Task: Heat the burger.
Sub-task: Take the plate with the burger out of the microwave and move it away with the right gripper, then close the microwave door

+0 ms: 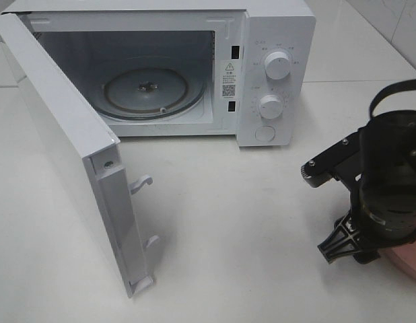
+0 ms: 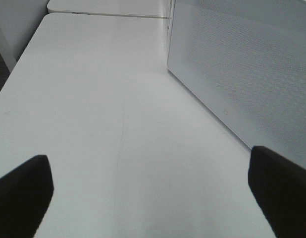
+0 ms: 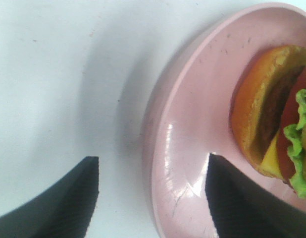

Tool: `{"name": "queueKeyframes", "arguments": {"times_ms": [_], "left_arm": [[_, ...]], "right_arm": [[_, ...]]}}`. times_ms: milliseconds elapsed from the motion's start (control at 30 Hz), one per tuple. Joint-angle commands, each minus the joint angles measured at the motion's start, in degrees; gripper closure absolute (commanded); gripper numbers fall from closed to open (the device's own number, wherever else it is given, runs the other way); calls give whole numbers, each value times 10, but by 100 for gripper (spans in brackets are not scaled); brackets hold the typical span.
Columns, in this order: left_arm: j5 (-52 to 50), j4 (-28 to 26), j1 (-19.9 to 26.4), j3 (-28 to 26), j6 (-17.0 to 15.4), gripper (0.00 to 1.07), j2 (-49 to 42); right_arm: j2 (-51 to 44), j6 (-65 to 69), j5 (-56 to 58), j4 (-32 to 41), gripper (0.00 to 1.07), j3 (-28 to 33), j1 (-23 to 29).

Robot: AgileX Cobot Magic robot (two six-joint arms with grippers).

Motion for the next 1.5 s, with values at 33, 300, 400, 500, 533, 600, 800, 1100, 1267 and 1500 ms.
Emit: {"name": "queueKeyframes", "arguments": {"times_ms": [33,300,400,500,533,600,800,1100,1267,1500], "left_arm": [[-7,-1,0,1,-2,6,-4],[-7,-1,0,1,-2,6,-4],[-7,-1,0,1,-2,6,-4],[-7,-1,0,1,-2,6,-4],[-7,-1,0,1,-2,6,-4],[-7,-1,0,1,-2,6,-4],[-7,-1,0,1,-2,6,-4],[-7,-1,0,1,-2,6,-4],[-7,-1,0,1,-2,6,-4],[-7,-1,0,1,-2,6,-4]], "right_arm": [[-37,-57,-5,35,44,-1,-1],[-160,-203,-12,146,43,-1,-1],[-201,-262,2,182,43,-1,-1],[-238,-313,22,207,43,-1,-1],[-266,-340,36,222,43,-1,-1],[-278,-352,40,229,43,-1,-1],[-360,-432,71,280,33,-1,-1],[-441,-433,123,279,30,-1,-1],[-506,-447,166,278,31,-1,-1],[-596,-465,186,278,31,-1,-61]]}}
